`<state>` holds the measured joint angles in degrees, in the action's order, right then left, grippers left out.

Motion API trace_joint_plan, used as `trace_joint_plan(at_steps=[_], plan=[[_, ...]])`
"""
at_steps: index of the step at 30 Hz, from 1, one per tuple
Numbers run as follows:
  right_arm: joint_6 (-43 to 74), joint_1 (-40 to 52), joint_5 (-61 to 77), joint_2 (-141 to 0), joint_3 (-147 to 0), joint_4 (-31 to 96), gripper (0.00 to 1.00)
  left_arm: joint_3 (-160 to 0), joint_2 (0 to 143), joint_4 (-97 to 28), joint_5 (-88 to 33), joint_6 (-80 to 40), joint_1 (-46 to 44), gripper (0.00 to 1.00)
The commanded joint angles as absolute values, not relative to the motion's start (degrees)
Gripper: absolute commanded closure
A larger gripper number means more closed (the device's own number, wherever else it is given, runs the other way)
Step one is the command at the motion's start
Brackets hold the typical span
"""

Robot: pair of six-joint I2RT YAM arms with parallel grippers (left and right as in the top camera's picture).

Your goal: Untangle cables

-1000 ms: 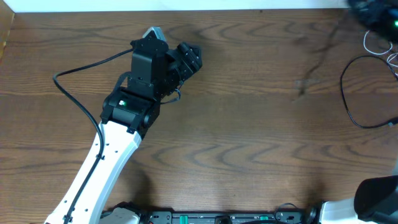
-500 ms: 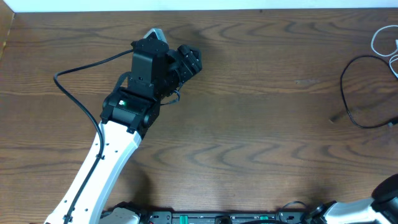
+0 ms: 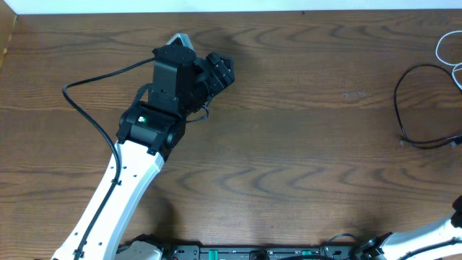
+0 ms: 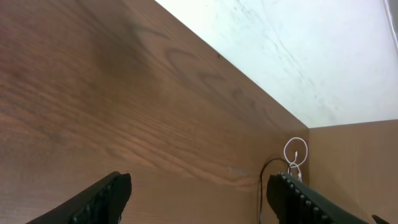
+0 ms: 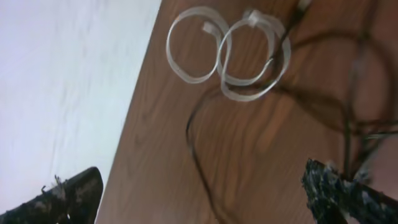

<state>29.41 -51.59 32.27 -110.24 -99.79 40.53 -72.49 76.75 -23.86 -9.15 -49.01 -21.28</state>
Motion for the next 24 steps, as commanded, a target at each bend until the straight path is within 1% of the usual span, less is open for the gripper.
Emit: trace_joint_plan(at_steps=[1,8,13,14,15,17,21,24], plan=[[25.1,-47.8,35.6,-108.4,-100.8,47.5,0.01,-72.9,77.1,-24.0,-9.8,-42.9,-21.3,0.25],[11.6,-36.4,35.6,-107.0,-100.8,64.3,0.01,-72.9,77.1,-24.6,-9.8,-22.7,-21.3,0.25],[1.0,-25.9,38.1,-106.5,-100.8,71.6,0.01,-72.9,77.1,-28.9,-9.8,-8.0,-21.3,0.25],[-0.4,-21.3,36.7,-106.1,-100.8,72.7,0.03,-72.9,77.1,-31.2,-9.3,-3.9,-21.3,0.15],[-0.3,-18.9,35.5,-105.8,-100.8,72.8,0.04,-72.9,77.1,-32.5,-8.7,-2.3,-21.3,0.02],[-0.2,-14.8,32.5,-104.8,-100.9,72.5,0.08,-72.9,77.1,-35.7,-6.8,-1.7,-21.3,0.02],[2.4,-8.1,23.9,-101.3,-102.3,71.4,0.08,-72.9,77.1,-41.5,-6.5,-1.7,-21.3,0.02],[2.9,-4.0,15.3,-97.3,-104.9,73.1,0.07,-72.9,77.1,-42.2,-6.8,-1.7,-21.3,0.02]])
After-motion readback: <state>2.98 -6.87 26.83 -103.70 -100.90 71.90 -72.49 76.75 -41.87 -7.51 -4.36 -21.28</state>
